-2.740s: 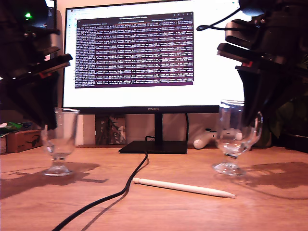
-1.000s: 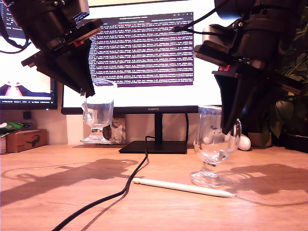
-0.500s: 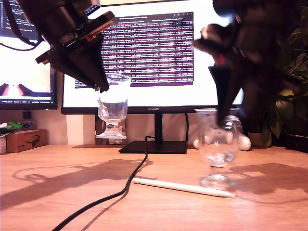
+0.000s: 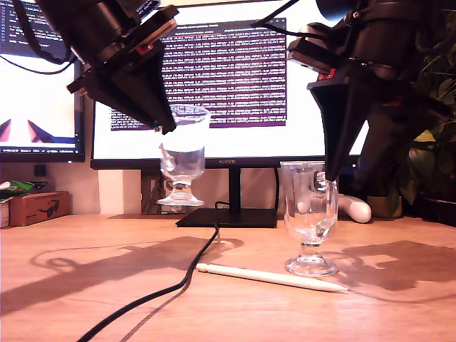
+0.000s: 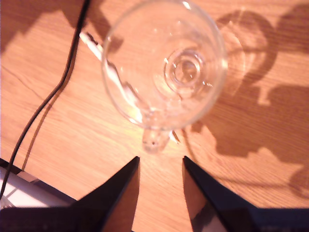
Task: Pick the small glass cups in front of you with each of your hands, and place them behind the white pen
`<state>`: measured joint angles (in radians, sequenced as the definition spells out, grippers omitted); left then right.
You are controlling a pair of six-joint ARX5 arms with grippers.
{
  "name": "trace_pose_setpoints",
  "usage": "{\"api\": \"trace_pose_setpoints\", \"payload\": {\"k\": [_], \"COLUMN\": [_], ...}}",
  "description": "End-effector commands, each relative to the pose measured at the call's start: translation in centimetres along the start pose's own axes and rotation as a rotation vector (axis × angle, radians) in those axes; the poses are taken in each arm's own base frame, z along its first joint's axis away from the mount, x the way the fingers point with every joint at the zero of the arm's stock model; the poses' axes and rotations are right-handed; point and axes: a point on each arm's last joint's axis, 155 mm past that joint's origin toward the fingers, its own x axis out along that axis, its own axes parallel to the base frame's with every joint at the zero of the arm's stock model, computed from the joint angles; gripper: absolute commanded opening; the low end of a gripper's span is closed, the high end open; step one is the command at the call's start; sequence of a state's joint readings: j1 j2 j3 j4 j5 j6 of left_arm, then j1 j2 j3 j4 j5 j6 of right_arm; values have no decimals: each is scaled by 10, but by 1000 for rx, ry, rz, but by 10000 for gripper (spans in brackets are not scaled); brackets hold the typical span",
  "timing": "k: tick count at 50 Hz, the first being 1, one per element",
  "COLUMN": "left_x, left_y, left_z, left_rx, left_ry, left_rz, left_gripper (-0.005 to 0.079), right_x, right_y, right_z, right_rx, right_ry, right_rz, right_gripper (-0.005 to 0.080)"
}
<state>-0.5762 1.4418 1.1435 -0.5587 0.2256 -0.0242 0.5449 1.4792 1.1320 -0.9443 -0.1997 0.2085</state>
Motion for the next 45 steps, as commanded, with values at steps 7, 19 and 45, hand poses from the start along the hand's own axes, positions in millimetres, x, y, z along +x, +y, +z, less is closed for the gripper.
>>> {"api": "trace_pose_setpoints", "payload": {"k": [7, 19, 45], "left_x": [4, 14, 39], "left_y": [-9, -16, -32], "left_z": [14, 12, 9], "left_rx": [32, 59, 161], "left_ry": [-39, -29, -18], "left_rz": [-38, -68, -163], "left_gripper": [-22, -22, -22], "right_x": [-27, -53, -93], "right_y": [7, 8, -1], "right_z": [9, 9, -1], "right_rx": [-26, -36, -62], "right_ry": [-75, -136, -229], "right_rz": [16, 25, 15], "right_gripper": [256, 256, -11]}}
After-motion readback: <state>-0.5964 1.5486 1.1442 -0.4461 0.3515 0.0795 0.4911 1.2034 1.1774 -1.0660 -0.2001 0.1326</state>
